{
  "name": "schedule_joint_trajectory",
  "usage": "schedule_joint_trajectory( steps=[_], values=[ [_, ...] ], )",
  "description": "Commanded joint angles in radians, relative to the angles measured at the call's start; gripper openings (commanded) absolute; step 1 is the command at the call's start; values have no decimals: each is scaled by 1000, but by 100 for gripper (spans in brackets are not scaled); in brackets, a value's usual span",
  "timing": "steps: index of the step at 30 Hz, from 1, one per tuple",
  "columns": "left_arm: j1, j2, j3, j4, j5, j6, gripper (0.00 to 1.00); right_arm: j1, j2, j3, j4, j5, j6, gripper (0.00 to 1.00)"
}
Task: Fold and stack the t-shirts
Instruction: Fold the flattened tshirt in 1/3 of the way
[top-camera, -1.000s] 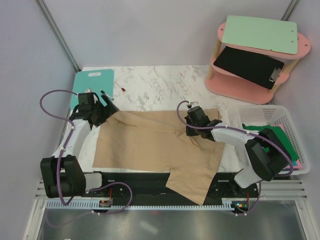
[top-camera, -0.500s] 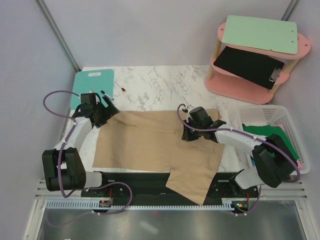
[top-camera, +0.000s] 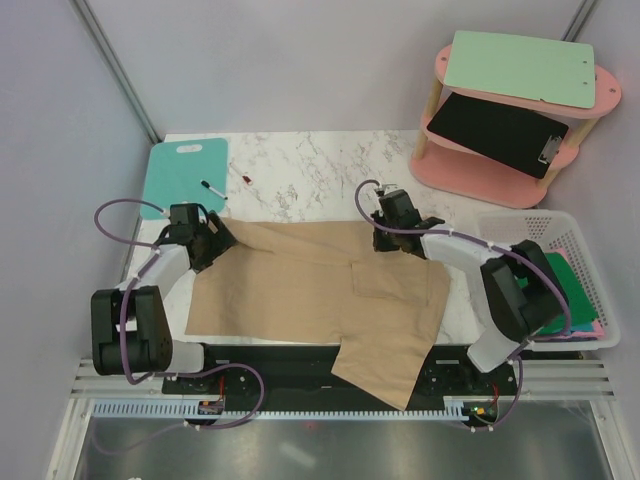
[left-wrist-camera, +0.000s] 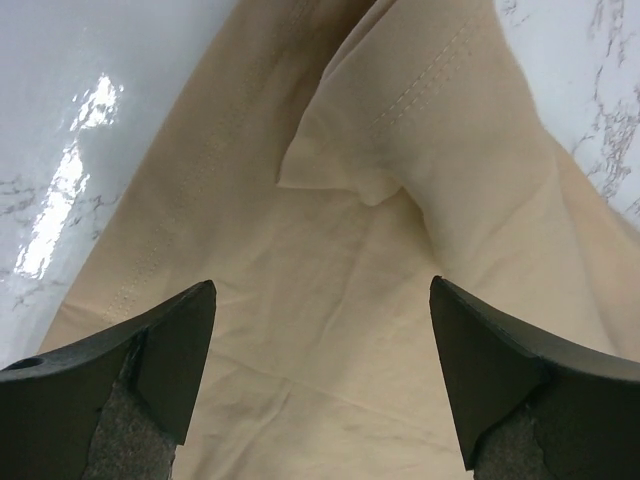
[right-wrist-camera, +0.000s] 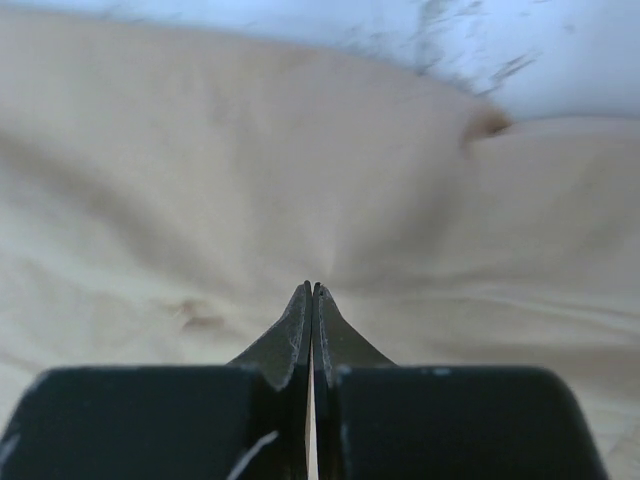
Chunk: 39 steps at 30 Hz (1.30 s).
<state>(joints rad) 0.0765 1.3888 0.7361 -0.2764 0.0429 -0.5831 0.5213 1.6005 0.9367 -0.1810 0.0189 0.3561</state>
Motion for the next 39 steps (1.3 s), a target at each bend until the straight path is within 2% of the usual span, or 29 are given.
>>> schedule_joint_trajectory(
  steps=[1,10,15,20,23,34,39],
  values=[
    [0,-74,-41,103,-38,-14,93,-66,139,98,29,151,29,0],
    [2,-131,-58,123,-40,6,92,-118,390,333,-46,263,32,0],
    [2,-85,-49,135,-35,12,92,-156,470,425,-74,277,44,0],
    [2,-54,-67,170,-40,12,88,-179,475,427,-68,276,57,0],
    [0,-22,-72,206,-41,9,75,-184,472,427,-61,257,60,0],
    [0,212,77,269,11,6,67,-182,460,412,-48,220,55,0],
    [0,216,98,272,35,6,66,-184,460,404,-48,219,52,0]
  ],
)
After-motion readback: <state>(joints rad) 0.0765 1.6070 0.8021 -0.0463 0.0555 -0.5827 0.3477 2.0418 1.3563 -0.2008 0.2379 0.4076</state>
